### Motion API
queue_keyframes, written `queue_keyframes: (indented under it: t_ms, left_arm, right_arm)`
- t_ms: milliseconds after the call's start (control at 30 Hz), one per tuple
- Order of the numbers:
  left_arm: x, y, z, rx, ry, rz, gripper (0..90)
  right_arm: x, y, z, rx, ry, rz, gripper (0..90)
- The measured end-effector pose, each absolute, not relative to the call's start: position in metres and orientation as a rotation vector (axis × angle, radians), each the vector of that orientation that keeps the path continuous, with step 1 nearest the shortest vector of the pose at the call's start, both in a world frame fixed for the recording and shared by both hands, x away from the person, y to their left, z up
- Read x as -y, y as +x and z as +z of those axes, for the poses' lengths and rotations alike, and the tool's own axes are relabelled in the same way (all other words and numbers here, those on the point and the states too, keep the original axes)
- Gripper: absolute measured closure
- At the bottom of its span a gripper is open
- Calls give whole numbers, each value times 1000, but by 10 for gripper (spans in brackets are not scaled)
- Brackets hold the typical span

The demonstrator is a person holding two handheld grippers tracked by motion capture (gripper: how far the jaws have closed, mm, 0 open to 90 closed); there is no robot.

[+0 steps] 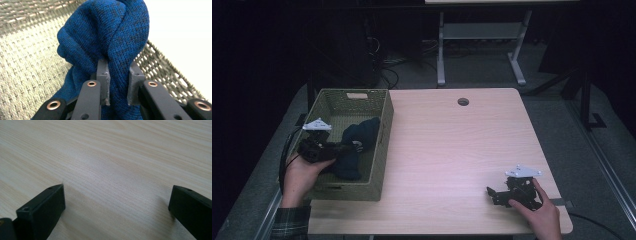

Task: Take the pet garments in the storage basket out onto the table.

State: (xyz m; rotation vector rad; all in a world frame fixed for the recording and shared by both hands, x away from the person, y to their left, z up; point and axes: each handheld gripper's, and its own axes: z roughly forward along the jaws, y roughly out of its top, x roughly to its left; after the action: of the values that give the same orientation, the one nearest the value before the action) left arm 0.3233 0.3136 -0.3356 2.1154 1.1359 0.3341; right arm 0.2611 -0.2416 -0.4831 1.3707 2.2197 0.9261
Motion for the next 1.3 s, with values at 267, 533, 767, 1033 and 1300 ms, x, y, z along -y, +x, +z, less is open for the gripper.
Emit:
queue_keyframes:
  t_ms: [267, 533, 767, 1033, 1300]
  left_arm:
    - [-322, 320, -317, -1123, 2007, 375, 763]
    - [-322, 320, -302, -1095, 1922, 383, 765]
    - [-321, 322, -287, -1079, 1867, 418, 766]
    - [-312, 326, -265, -1029, 1820, 442, 767]
    - [-291, 335, -236, -958, 1807, 475, 768]
  right_arm:
    - [242, 261, -483, -2219, 1372, 927, 4]
    - [242, 261, -483, -2218, 1372, 927, 4]
    - [242, 261, -483, -2218, 1373, 927, 4]
    - [241, 261, -483, -2216, 1374, 927, 4]
    - [241, 261, -483, -2216, 1374, 926, 4]
